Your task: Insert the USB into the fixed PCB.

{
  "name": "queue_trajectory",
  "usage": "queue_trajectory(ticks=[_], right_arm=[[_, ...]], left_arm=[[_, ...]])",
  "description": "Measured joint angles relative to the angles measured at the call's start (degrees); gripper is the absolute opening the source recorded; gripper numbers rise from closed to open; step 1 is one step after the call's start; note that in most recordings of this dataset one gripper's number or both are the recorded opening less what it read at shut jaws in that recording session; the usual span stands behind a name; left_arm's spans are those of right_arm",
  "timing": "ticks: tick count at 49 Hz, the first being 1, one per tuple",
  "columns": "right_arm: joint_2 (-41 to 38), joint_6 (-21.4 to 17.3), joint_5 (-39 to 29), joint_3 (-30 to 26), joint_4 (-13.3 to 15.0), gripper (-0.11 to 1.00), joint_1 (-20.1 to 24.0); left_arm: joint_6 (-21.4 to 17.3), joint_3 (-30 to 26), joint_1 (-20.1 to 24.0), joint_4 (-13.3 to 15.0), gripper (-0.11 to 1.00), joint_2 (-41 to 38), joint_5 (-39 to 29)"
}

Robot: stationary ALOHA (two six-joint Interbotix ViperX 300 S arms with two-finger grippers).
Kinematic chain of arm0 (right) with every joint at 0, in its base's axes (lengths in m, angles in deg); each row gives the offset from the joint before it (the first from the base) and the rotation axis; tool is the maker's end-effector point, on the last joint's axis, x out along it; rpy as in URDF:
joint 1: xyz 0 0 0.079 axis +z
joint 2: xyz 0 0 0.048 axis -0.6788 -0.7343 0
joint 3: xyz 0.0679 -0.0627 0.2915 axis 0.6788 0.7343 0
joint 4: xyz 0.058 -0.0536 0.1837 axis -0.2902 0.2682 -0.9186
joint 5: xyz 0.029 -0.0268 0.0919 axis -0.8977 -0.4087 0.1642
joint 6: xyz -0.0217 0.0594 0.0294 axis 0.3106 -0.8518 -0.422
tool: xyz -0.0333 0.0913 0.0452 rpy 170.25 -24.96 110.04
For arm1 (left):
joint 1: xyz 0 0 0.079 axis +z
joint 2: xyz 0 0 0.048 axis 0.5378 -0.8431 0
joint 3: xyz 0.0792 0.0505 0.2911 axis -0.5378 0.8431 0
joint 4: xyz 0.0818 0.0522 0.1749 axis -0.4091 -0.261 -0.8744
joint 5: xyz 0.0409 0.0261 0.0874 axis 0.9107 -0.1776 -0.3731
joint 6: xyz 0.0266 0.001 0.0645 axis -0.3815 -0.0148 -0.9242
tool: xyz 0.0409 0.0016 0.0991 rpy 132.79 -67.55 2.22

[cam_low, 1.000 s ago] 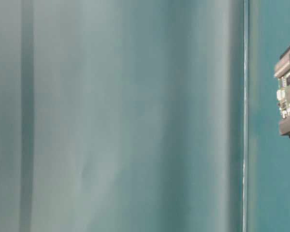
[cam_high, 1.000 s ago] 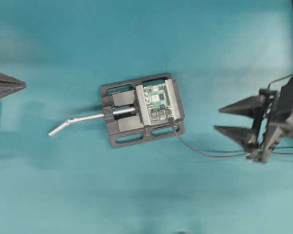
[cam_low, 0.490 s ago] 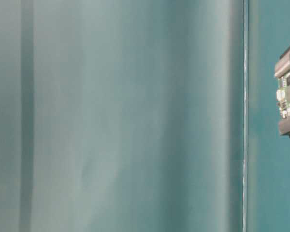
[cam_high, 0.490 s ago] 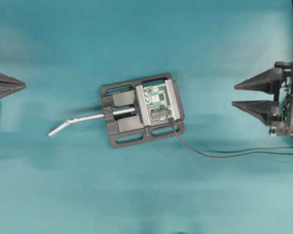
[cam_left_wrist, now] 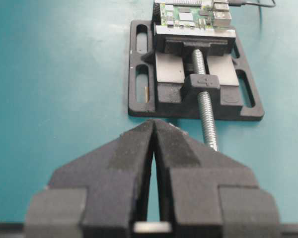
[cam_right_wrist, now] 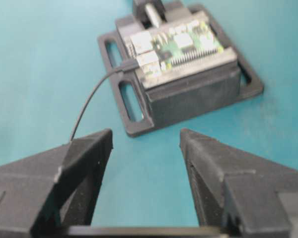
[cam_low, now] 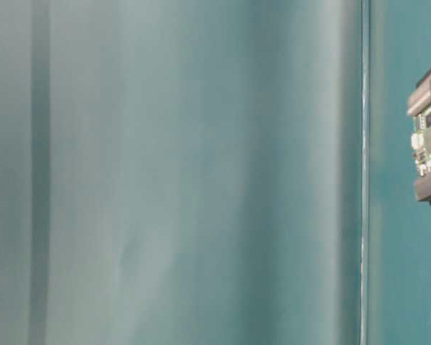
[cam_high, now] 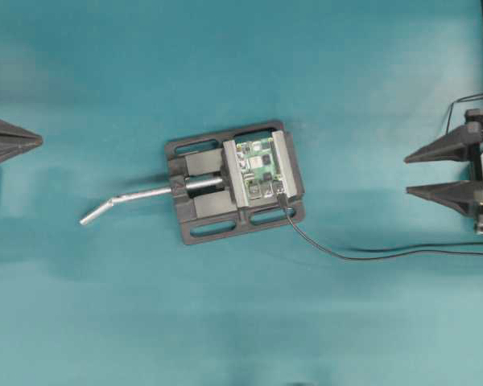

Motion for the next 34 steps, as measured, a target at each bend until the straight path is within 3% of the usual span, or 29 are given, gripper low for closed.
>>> queue_trajectory(ticks=[13,34], right_arm=[[8.09,-0.09,-2.81,3.16,6.59,0.62,0.0],[8.26,-0.09,-6.33,4.31,9.14,0.62,-0.09]], left_arm=[[0.09,0.0,0.09,0.09,0.0,0.0,0.09],[0.09,0.0,0.09,0.0,0.0,0.09,0.0]])
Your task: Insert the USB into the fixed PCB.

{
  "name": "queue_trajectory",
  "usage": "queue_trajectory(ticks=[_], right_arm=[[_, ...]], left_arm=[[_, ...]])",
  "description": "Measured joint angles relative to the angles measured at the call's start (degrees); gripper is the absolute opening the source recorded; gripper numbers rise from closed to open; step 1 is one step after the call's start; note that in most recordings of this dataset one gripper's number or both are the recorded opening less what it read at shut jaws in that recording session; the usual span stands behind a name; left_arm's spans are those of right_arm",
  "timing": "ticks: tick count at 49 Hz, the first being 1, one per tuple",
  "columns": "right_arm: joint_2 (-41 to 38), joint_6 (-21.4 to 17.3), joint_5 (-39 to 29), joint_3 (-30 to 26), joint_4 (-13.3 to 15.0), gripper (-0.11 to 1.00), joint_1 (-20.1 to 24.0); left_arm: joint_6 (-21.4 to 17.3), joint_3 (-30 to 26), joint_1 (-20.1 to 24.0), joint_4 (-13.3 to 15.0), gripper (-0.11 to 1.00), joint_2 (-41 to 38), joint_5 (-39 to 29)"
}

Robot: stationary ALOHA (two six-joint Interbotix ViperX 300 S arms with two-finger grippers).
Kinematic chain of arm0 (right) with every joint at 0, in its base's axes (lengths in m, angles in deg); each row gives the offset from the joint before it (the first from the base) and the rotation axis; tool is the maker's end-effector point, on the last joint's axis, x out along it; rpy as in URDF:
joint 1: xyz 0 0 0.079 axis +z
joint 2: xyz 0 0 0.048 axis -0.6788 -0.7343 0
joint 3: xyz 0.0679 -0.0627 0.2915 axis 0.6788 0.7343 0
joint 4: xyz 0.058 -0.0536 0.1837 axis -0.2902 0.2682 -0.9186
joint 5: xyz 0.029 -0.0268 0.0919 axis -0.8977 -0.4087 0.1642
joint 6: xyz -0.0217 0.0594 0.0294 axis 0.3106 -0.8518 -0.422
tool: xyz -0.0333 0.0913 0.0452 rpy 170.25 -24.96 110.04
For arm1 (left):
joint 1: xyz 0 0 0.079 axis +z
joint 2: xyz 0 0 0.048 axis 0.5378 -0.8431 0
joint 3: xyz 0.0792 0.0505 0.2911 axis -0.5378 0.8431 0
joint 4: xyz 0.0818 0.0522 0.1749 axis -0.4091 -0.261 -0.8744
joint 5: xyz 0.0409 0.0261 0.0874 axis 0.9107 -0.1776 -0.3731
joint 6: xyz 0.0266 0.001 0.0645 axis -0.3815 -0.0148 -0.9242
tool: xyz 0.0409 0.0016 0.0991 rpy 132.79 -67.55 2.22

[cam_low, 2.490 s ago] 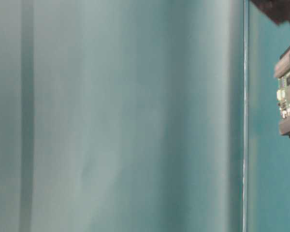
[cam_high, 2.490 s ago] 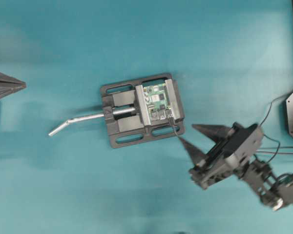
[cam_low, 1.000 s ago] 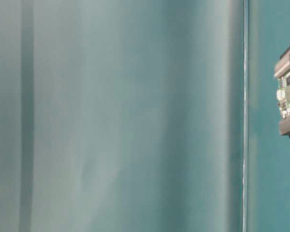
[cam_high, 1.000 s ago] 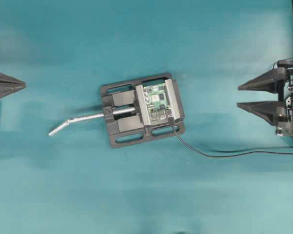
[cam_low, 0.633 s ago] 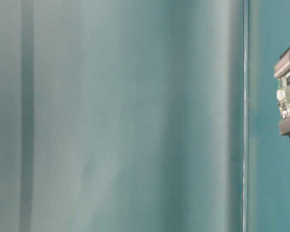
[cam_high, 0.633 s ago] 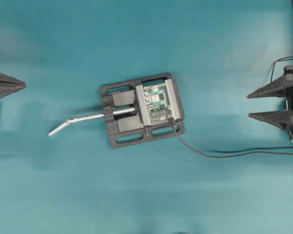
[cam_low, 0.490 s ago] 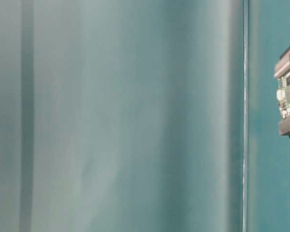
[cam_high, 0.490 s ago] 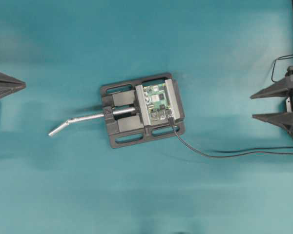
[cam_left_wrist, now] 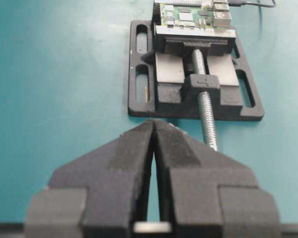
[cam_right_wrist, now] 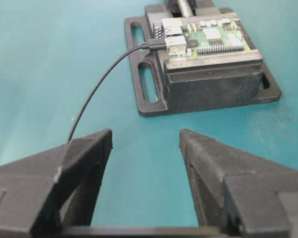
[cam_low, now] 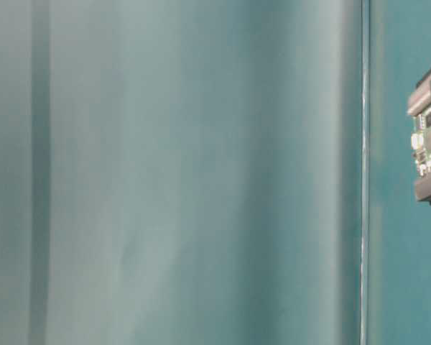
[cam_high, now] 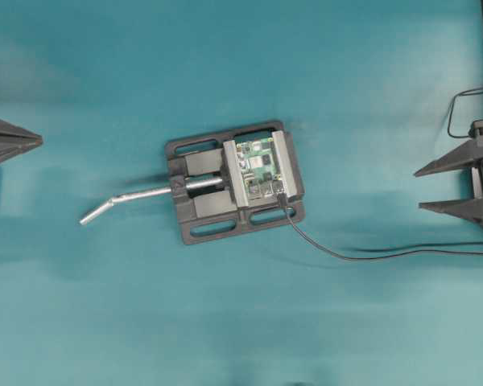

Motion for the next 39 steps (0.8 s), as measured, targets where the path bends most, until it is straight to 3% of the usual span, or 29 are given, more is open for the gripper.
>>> queue_trajectory(ticks=[39], right_arm=[[0.88,0.0,1.41,1.85,0.18,0.62,0.0]], left_arm=[[-0.09,0.0,0.0,0.0,0.0,-0.09,0.0]])
